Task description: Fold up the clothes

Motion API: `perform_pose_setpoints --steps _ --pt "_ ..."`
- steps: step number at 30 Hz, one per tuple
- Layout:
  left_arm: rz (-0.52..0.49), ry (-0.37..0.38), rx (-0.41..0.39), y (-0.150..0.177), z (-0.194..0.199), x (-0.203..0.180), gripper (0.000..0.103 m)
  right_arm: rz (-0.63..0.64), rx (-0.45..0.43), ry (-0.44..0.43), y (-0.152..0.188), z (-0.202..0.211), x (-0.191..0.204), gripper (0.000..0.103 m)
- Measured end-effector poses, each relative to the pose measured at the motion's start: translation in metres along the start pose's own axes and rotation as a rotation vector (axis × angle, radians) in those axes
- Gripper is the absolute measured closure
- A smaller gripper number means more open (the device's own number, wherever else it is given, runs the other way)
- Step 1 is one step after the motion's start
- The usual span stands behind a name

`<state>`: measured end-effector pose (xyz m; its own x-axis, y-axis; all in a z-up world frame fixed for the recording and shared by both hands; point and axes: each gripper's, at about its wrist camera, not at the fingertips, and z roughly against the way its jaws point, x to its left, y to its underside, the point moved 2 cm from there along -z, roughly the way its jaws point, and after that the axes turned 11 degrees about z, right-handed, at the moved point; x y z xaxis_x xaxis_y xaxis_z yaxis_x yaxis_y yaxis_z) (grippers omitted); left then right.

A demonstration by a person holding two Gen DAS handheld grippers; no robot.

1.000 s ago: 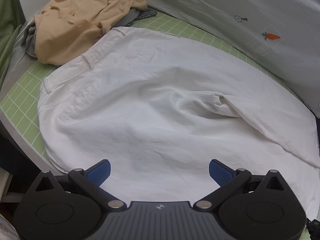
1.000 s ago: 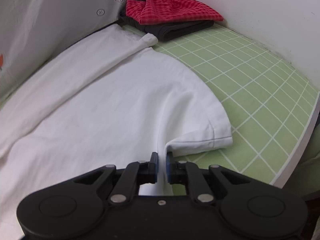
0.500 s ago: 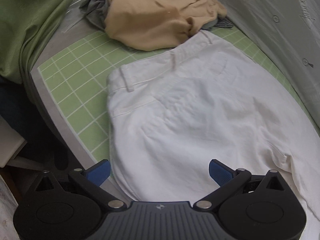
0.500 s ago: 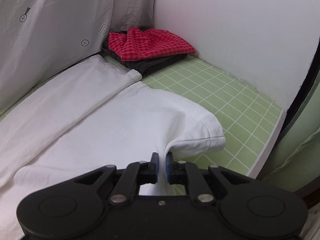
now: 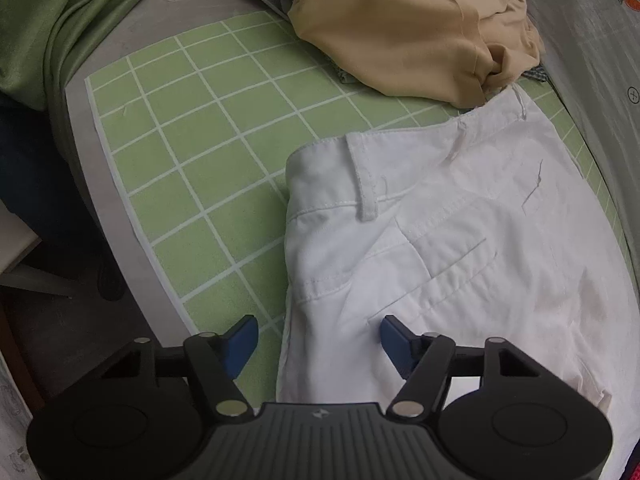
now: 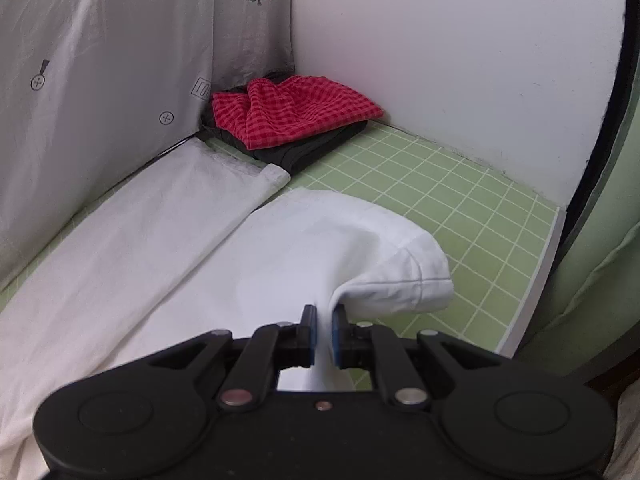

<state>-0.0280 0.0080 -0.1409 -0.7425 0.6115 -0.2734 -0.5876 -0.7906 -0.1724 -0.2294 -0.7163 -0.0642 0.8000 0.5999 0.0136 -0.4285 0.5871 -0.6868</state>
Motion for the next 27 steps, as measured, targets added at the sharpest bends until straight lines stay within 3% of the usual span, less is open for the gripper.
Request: perform_pose_setpoints --steps 4,7,10,17,21,27 --pt "0.021 0.086 0.034 -0.002 -0.002 -0.001 0.054 -0.006 -0.017 -0.018 -0.002 0.007 0.000 0.095" --pt "0.068 0.125 0.051 -0.001 0.000 0.001 0.082 -0.027 -0.034 -0.034 -0.003 0.013 -0.003 0.095" --pt "0.128 0.176 0.024 0.000 0.014 0.008 0.097 -0.080 -0.062 -0.054 -0.006 0.028 -0.009 0.095" --pt "0.115 0.297 -0.117 -0.002 0.082 0.006 0.098 -0.096 -0.257 -0.100 -0.035 0.086 -0.016 0.096" --pt "0.124 0.366 -0.184 -0.005 0.119 -0.012 0.098 -0.172 -0.360 -0.158 -0.058 0.102 -0.027 0.096" --pt "0.038 0.428 -0.279 -0.008 0.159 -0.057 0.098 -0.178 -0.423 -0.216 -0.085 0.099 -0.029 0.096"
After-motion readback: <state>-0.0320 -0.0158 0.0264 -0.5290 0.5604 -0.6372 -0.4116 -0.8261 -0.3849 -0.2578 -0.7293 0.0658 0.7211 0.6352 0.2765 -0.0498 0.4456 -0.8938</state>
